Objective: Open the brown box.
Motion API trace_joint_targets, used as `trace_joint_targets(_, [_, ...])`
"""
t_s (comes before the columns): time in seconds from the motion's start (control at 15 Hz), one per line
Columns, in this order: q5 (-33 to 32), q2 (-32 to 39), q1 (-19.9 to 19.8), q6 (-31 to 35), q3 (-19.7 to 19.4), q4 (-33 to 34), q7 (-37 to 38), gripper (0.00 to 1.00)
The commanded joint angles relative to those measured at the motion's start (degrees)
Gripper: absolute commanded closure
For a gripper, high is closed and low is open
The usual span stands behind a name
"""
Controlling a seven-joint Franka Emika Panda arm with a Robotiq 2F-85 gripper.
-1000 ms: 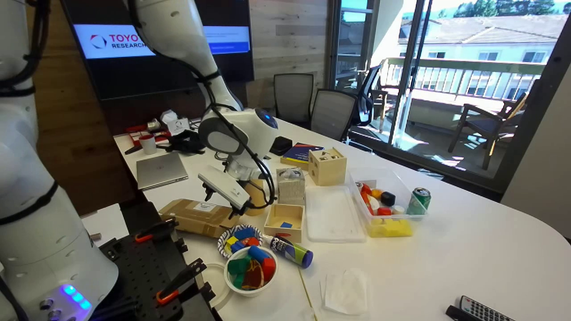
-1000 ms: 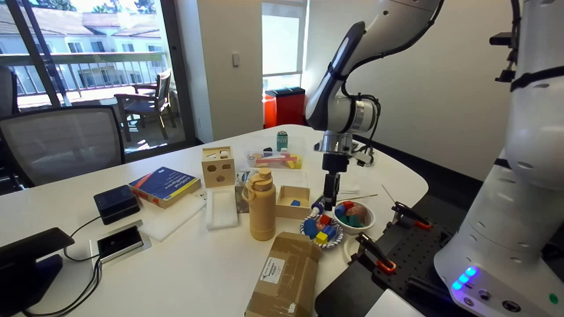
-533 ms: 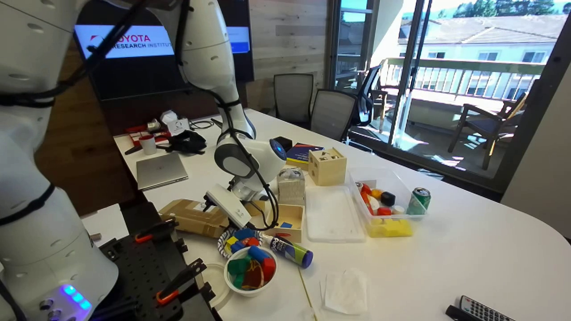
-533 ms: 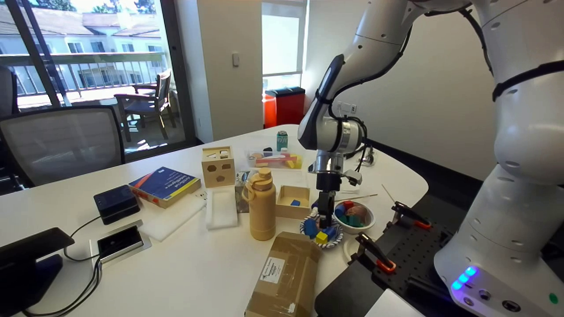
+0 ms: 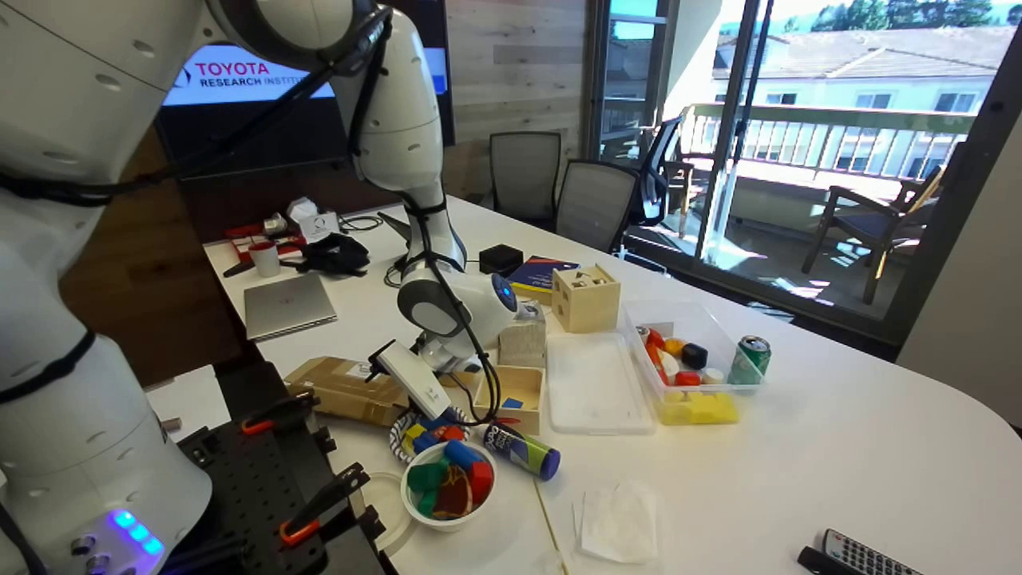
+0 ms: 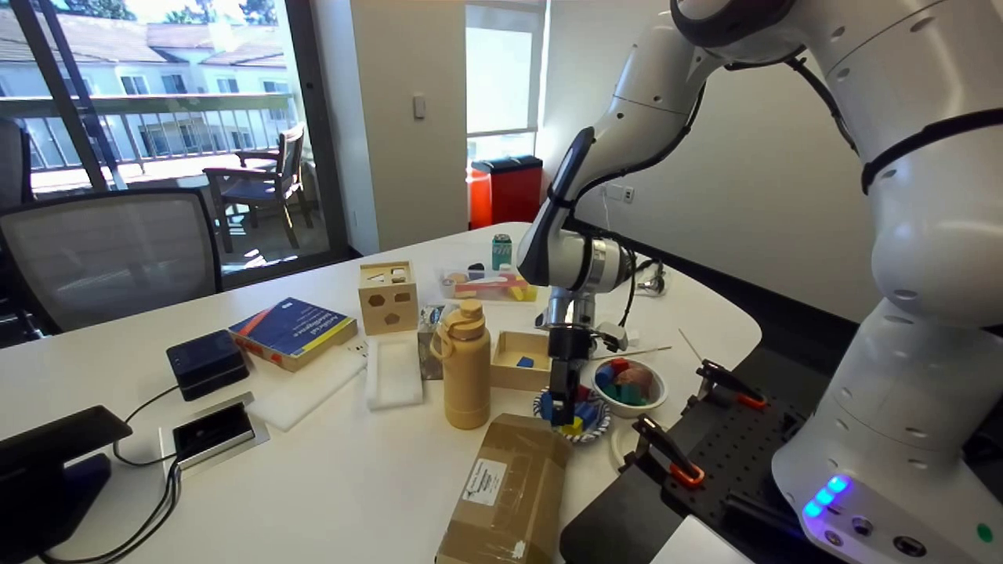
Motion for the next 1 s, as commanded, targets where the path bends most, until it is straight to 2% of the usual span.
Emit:
trace_joint_targets(0.0, [0.28,2.87,-1.77,-0.94,1.47,2.96,-0.45,0.0])
trace_joint_targets(0.33, [-0.23,4.58,-2.42,-2.24,2.62,4.23,-0.34,0.0])
trace_joint_targets(0.93, [-0.03,3.51,-2.6,-5.02,3.39,2.49,-1.09,0.0])
